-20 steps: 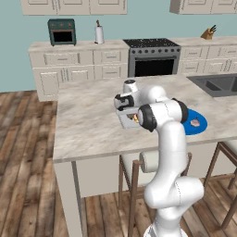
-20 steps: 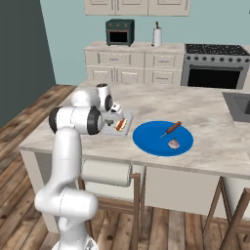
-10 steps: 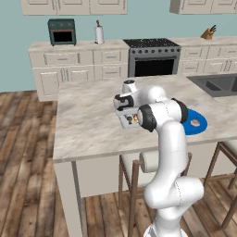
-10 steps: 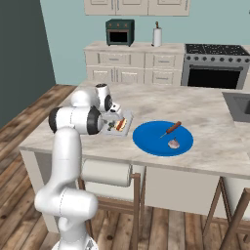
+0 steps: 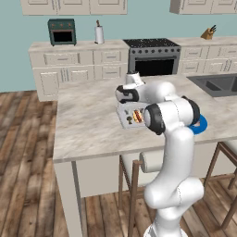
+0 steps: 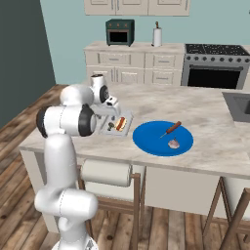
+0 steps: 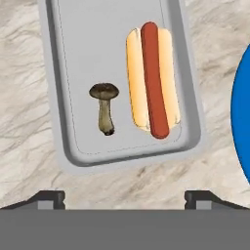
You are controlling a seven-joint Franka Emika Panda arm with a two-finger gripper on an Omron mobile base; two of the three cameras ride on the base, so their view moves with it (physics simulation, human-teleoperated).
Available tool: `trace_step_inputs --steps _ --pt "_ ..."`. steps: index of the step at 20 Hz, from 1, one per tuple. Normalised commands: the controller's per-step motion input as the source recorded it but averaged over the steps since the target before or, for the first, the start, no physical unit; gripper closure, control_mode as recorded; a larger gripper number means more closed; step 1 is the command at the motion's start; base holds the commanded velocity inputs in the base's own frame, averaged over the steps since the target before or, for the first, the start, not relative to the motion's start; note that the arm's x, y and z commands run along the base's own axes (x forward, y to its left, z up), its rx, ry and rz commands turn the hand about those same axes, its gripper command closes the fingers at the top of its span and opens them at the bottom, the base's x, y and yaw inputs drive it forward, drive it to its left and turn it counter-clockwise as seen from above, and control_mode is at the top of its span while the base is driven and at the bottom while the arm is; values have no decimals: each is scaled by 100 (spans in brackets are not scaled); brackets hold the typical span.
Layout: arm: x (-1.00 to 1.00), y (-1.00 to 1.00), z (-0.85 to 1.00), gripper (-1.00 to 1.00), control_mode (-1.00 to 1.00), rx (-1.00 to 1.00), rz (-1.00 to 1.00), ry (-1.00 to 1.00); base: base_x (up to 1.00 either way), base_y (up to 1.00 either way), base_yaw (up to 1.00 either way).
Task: Place one cooked food and one vegetable from the large plate to each tupperware container.
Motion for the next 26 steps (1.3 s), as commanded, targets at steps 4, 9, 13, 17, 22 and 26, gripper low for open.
trace_step_inputs --steps 4,9,13,17,22,26 --pt "-100 -40 40 -100 -100 9 0 1 0 0 0" --pt "-100 -37 44 -100 -100 1 0 11 0 0 0" --pt "-100 -33 29 -100 -100 0 2 5 0 0 0" --pt "-62 -3 -3 -100 -100 0 6 -1 0 0 0" --pt "0 0 0 -100 -100 0 0 0 0 0 0" --pt "1 0 0 -100 -100 0 0 0 0 0 0"
